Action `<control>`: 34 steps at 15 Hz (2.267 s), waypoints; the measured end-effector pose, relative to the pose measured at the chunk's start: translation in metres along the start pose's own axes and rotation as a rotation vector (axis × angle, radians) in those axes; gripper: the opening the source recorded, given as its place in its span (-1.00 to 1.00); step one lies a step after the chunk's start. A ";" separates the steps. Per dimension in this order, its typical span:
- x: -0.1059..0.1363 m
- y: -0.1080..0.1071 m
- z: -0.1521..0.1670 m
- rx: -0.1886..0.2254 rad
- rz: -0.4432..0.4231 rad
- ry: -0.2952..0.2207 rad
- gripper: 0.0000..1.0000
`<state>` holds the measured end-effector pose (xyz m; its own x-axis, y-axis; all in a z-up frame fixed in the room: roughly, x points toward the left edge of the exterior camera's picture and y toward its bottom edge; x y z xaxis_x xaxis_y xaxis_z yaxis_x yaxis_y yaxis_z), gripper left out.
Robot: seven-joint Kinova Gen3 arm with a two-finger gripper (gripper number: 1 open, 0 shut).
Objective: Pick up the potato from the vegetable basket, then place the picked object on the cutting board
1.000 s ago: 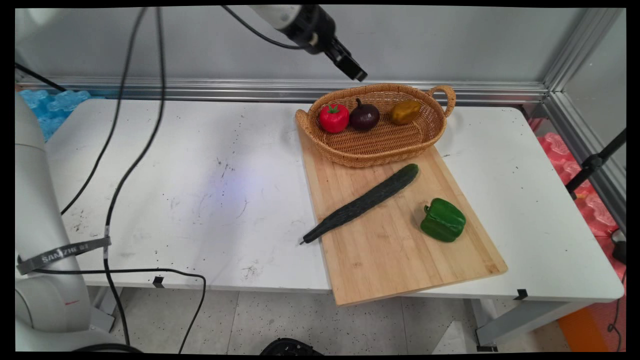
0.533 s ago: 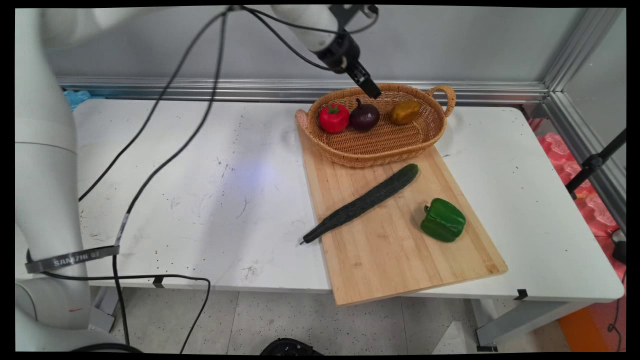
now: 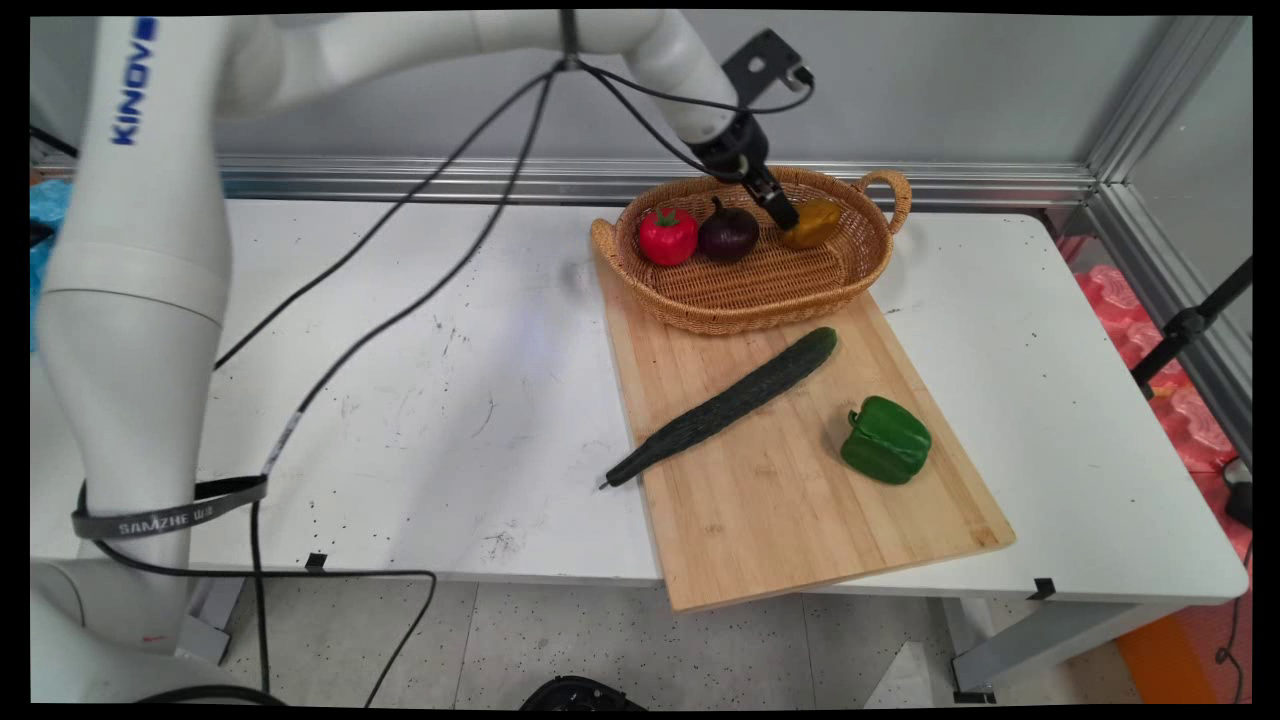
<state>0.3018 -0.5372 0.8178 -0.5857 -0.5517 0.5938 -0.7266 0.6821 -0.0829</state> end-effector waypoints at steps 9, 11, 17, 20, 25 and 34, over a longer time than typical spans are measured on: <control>0.024 0.005 0.073 -0.022 -0.009 -0.036 1.00; 0.025 0.004 0.079 -0.024 -0.009 -0.041 -1.00; 0.029 -0.001 0.069 -0.021 0.005 -0.036 -1.00; 0.030 -0.006 0.047 -0.012 0.014 -0.031 -1.00; 0.036 -0.004 0.002 -0.005 0.038 -0.015 -1.00; 0.027 0.042 -0.097 -0.115 0.199 -0.017 -1.00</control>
<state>0.2908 -0.4770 0.9078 -0.7202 -0.4080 0.5611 -0.5508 0.8280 -0.1049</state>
